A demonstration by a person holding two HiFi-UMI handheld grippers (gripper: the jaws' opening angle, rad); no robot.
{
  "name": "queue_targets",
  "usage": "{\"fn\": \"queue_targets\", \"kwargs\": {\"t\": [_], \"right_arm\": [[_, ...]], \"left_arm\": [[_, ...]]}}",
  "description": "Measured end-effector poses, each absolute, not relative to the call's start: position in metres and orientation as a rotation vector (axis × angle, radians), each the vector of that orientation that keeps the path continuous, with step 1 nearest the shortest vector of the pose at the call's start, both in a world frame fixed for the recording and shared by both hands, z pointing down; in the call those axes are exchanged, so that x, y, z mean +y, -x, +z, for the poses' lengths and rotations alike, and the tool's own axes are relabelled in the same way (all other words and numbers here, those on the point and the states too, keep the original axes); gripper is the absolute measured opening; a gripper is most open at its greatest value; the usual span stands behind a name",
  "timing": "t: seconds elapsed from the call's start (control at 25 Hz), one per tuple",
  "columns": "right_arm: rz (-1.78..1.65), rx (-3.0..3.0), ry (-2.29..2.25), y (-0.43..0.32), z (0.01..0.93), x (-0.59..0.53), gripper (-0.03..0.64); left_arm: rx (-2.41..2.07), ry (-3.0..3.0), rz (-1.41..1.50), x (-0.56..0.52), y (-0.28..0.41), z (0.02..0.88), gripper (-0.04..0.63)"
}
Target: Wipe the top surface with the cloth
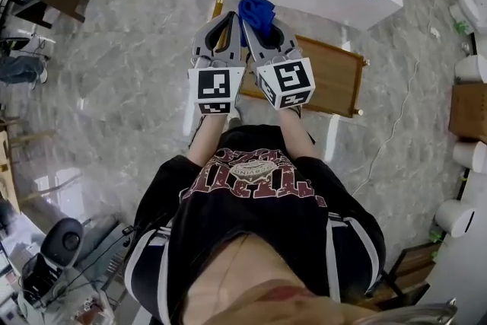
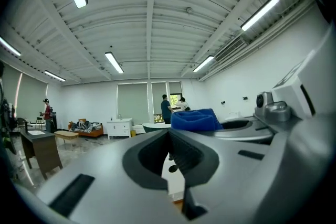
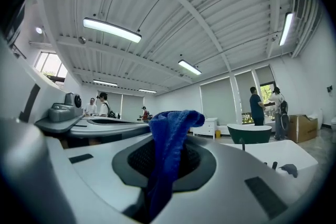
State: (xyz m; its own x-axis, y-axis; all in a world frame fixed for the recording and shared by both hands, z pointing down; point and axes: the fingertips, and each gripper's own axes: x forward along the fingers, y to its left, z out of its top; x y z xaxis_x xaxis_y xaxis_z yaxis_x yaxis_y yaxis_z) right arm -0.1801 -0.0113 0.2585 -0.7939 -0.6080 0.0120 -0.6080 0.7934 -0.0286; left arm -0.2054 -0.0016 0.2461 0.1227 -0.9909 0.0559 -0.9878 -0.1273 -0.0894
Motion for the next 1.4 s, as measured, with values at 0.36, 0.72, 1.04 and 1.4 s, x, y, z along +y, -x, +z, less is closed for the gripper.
{"fn": "queue_targets", "kwargs": {"t": [0.36, 0.72, 1.04, 1.4], "right_arm": [[0.109, -2.887, -1.146, 0.190, 0.288, -0.048, 0.058], [0.193, -2.843, -1.062, 0.195, 0.333, -0.088, 0.058], [0.397, -2.793, -0.887, 0.226, 0.426, -0.127, 0.058], [0.521, -2.685, -0.714, 0.258, 0.529, -0.149, 0.058]], "left_arm": [[1.979, 2.439, -0.206, -0.035, 0.224, 0.277, 0.046], [2.005, 2.480, -0.289, -0.072, 0.220, 0.317, 0.046], [2.175, 2.481, -0.377, -0.103, 0.248, 0.406, 0.046], [2.377, 2.520, -0.462, -0.108, 0.261, 0.497, 0.046]]}}
